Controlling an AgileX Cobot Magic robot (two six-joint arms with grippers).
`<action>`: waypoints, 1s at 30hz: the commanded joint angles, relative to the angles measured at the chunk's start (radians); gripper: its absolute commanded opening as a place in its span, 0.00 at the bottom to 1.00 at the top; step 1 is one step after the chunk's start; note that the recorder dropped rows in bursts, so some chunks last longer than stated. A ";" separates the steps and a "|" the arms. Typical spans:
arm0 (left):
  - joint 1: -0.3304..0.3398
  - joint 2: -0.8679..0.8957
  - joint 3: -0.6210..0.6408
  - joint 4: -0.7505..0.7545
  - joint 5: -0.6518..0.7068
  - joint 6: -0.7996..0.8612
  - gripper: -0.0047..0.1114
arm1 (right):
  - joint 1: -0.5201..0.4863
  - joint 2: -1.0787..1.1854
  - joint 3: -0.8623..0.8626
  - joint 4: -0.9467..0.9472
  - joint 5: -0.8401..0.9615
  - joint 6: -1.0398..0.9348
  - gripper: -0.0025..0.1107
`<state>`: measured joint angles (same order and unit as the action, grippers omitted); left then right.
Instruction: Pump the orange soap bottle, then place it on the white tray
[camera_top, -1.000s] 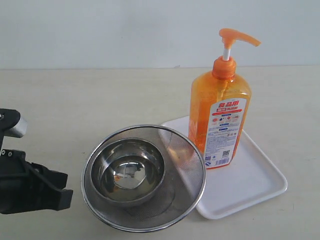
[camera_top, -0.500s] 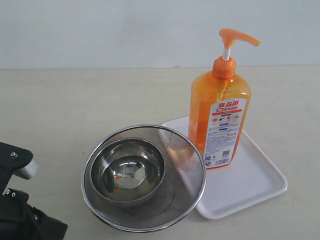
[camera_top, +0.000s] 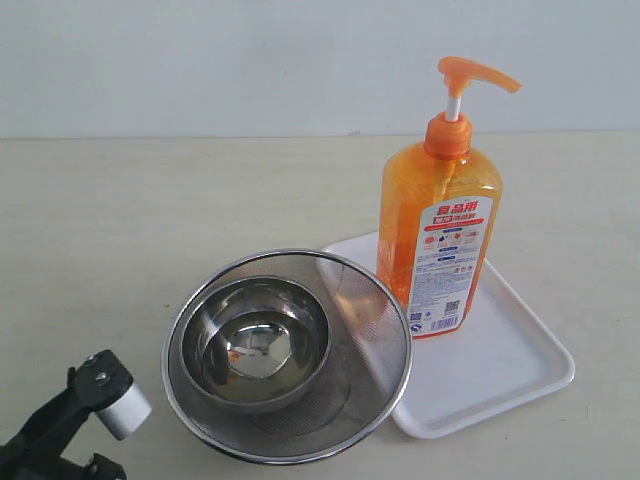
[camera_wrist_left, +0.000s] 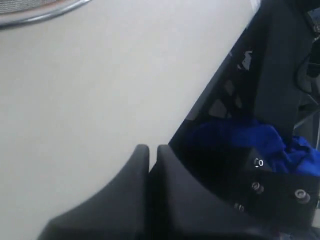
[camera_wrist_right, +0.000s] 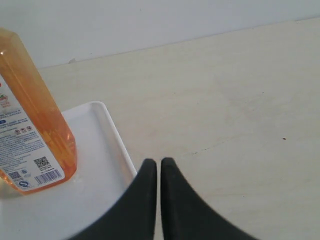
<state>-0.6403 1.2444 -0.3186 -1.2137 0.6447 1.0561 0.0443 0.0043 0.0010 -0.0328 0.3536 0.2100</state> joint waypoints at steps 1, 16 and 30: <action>0.000 0.119 0.004 -0.257 0.004 0.315 0.08 | -0.004 -0.004 -0.001 0.000 -0.013 -0.005 0.02; 0.000 0.277 -0.043 -0.531 -0.026 0.635 0.08 | -0.004 -0.004 -0.001 0.000 -0.011 -0.005 0.02; 0.002 0.277 -0.086 -0.531 -0.143 0.642 0.08 | -0.004 -0.004 -0.001 0.000 -0.011 -0.005 0.02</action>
<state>-0.6403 1.5231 -0.3936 -1.7340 0.5194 1.6877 0.0443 0.0043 0.0010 -0.0328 0.3536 0.2100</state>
